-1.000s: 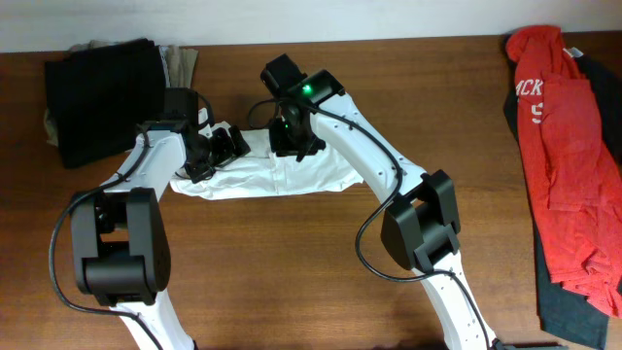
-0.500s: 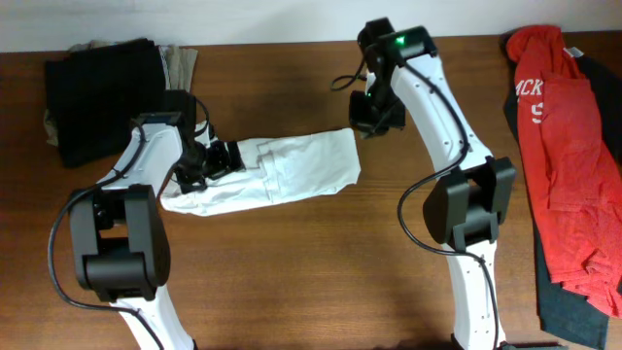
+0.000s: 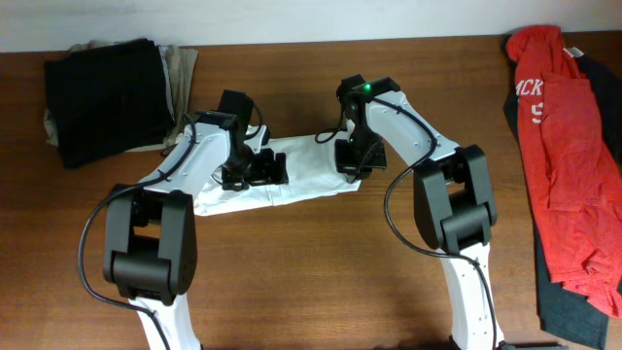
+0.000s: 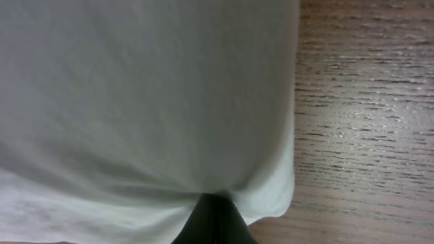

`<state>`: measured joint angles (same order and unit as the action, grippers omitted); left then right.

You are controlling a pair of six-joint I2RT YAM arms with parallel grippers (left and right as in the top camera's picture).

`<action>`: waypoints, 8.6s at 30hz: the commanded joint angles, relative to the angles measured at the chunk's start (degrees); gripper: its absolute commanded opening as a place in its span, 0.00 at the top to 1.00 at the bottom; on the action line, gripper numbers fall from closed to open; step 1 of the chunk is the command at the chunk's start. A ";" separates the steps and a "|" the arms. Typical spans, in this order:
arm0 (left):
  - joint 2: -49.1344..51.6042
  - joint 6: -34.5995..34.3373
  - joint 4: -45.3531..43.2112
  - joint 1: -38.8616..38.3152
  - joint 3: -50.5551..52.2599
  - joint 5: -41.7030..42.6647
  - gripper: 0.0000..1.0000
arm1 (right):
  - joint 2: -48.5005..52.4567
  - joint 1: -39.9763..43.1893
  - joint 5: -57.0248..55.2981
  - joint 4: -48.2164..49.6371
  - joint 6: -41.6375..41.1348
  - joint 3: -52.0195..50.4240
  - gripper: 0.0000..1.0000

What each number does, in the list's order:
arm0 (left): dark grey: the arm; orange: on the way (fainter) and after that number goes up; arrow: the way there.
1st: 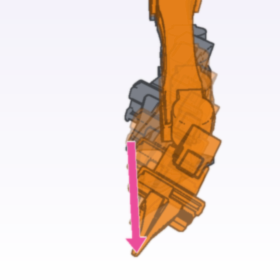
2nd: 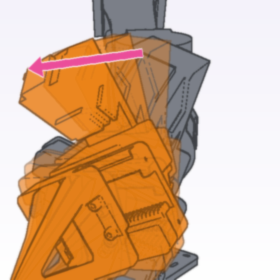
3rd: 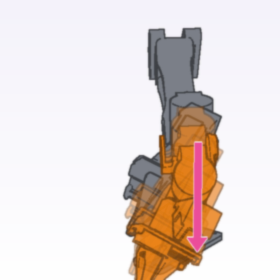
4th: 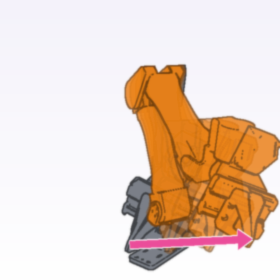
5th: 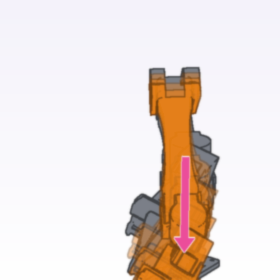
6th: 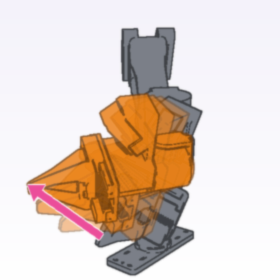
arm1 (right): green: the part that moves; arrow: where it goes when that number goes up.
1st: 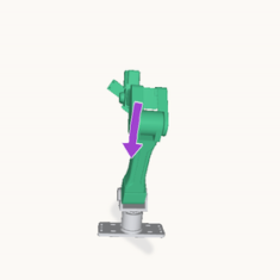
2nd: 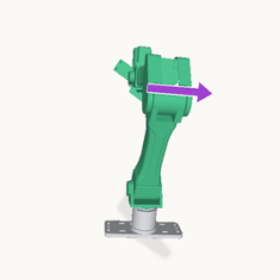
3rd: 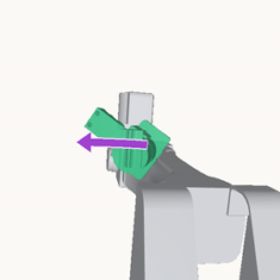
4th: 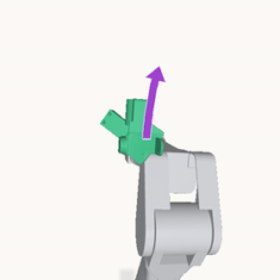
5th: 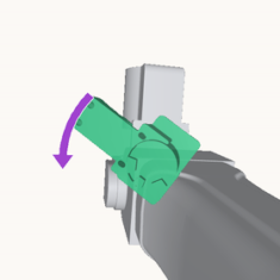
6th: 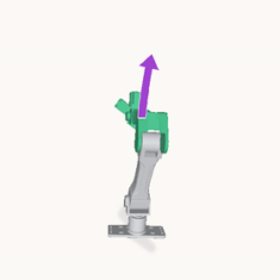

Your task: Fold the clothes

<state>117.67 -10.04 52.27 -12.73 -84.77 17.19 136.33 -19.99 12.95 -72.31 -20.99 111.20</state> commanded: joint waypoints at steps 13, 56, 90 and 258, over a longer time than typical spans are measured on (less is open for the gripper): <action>-5.16 0.22 12.37 10.38 -7.52 -8.17 0.01 | -4.50 5.77 -18.86 -4.22 -9.53 -1.53 0.96; -4.74 5.88 -11.50 21.51 10.25 -6.10 0.17 | -12.11 31.32 -20.96 -3.23 -9.51 -1.42 0.01; 0.28 0.22 22.01 22.01 -23.47 -14.91 1.00 | -12.11 31.32 -20.96 -3.26 -9.51 -1.42 0.01; 21.51 19.37 16.72 -7.19 -24.74 28.02 0.01 | -12.11 31.28 -20.96 -3.26 -9.51 -1.42 0.01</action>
<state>139.59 7.99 71.33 -17.61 -111.39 46.11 124.97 11.31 -6.85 -75.57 -29.95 110.00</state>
